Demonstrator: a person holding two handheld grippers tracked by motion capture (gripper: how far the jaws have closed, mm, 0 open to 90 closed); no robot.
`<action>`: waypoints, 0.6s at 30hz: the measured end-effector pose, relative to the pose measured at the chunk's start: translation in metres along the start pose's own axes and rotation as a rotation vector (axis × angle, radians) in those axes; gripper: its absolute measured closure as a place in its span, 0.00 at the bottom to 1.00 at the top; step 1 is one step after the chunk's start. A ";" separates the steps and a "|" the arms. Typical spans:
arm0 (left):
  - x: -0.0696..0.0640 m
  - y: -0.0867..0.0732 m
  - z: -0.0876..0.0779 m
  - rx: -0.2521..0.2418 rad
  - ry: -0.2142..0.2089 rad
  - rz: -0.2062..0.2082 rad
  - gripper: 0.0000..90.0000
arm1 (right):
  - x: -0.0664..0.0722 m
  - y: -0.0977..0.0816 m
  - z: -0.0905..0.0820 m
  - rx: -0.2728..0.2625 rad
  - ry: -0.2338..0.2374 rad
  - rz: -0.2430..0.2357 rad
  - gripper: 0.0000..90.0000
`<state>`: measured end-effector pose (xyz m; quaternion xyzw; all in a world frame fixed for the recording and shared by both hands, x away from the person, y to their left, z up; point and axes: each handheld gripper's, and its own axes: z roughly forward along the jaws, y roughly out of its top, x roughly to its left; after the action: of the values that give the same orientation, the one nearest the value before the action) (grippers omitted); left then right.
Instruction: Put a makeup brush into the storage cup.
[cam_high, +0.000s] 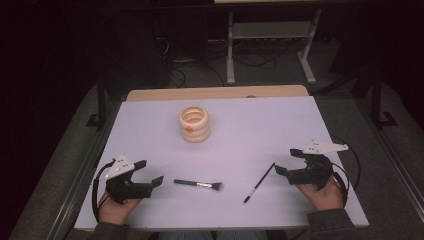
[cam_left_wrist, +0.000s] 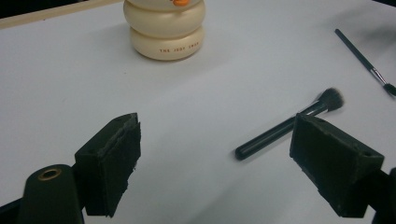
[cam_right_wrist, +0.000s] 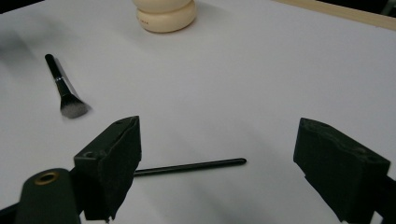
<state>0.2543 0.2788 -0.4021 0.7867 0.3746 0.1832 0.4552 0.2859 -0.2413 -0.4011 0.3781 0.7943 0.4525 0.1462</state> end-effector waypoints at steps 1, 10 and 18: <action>0.000 0.000 0.000 0.000 -0.001 0.002 0.18 | 0.000 0.000 0.000 0.001 0.000 -0.001 0.16; 0.000 0.000 -0.001 -0.003 -0.003 -0.011 0.18 | 0.001 0.000 0.003 0.016 0.005 -0.009 0.16; -0.005 0.005 -0.002 -0.003 -0.032 0.024 0.18 | 0.002 0.001 0.002 0.011 0.002 -0.014 0.16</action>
<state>0.2518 0.2743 -0.3967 0.7932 0.3575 0.1767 0.4602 0.2858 -0.2383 -0.4011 0.3729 0.7996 0.4472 0.1466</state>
